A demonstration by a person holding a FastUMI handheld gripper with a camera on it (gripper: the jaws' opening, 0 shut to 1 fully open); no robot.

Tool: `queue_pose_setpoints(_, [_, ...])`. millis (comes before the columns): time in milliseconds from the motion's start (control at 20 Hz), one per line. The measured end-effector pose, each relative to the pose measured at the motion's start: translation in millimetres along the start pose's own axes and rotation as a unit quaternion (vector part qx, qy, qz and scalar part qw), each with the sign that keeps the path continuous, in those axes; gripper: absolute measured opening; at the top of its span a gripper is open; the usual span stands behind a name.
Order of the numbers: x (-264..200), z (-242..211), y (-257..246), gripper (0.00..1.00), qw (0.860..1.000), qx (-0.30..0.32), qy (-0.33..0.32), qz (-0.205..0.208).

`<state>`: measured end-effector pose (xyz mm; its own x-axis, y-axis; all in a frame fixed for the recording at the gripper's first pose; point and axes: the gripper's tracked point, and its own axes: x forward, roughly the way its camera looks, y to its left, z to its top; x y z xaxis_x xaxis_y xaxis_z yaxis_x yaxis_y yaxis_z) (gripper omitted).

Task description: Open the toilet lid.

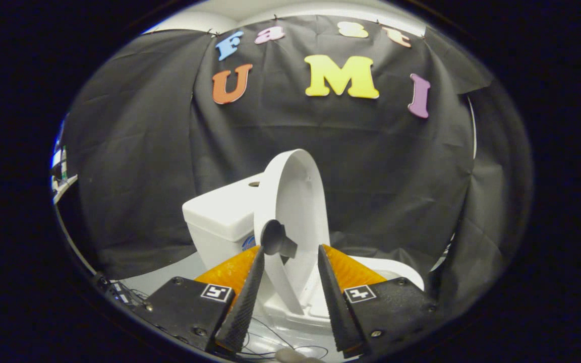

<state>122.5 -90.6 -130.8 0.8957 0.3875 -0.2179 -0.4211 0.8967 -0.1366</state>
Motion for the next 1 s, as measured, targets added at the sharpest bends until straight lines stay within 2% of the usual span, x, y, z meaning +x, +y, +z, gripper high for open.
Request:
queue_pose_setpoints(150, [-24, 17, -13, 0.68, 0.999, 0.02, -0.05, -0.005])
queue_pose_setpoints(250, [-50, 20, -32, 0.85, 0.996, 0.039, -0.074, -0.008])
queue_pose_setpoints(350, [-77, 23, -61, 1.0, 0.993, 0.058, -0.095, -0.028])
queue_pose_setpoints(600, [-113, 12, -121, 1.0, 0.987, 0.076, -0.125, -0.06])
queue_pose_setpoints(800, [-125, -23, -163, 1.0, 0.985, 0.07, -0.122, -0.099])
queue_pose_setpoints(1000, [-129, -45, -189, 1.0, 0.981, 0.089, -0.118, -0.126])
